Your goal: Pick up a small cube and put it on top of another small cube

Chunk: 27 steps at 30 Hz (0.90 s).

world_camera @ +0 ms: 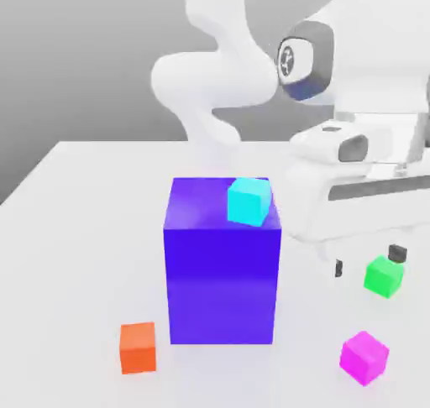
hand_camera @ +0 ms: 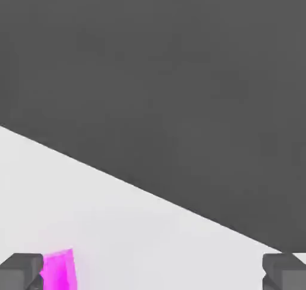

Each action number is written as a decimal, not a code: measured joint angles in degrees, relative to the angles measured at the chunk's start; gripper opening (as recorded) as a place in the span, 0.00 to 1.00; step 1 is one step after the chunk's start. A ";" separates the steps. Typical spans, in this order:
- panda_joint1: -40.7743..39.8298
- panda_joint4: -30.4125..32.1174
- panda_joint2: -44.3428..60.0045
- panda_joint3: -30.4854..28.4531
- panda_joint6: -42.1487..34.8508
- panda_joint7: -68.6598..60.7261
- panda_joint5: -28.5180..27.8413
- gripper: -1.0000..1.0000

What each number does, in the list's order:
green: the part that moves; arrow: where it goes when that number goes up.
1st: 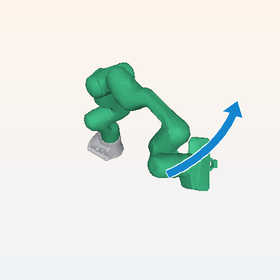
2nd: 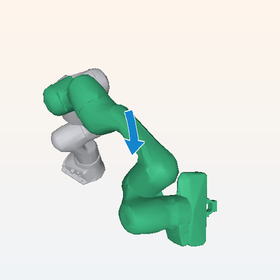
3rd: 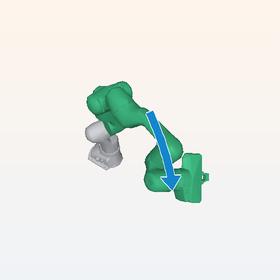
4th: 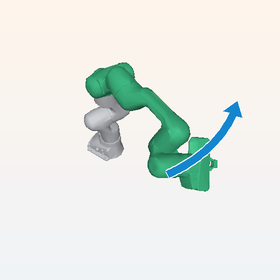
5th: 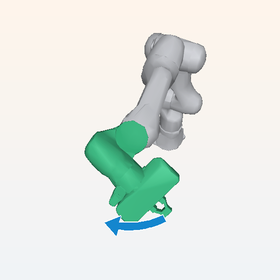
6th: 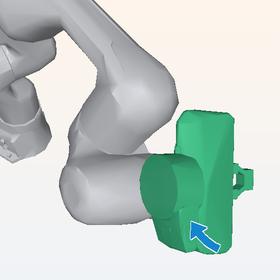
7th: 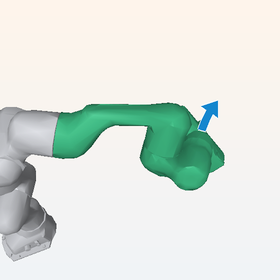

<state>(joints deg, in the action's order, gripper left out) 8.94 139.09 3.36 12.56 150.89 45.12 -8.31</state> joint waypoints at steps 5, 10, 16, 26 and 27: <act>2.37 1.55 10.28 1.47 4.09 -0.68 -0.97 0.50; 6.00 -0.09 20.68 -2.27 11.41 2.32 -5.32 0.50; 6.62 -0.39 22.09 -3.01 12.51 2.88 -6.03 0.00; 6.50 5.28 8.07 4.09 4.23 1.98 0.81 0.00; 7.34 6.56 6.46 5.40 3.93 3.00 1.52 0.00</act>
<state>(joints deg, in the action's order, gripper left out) 16.28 145.65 9.82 17.96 154.82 48.12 -6.79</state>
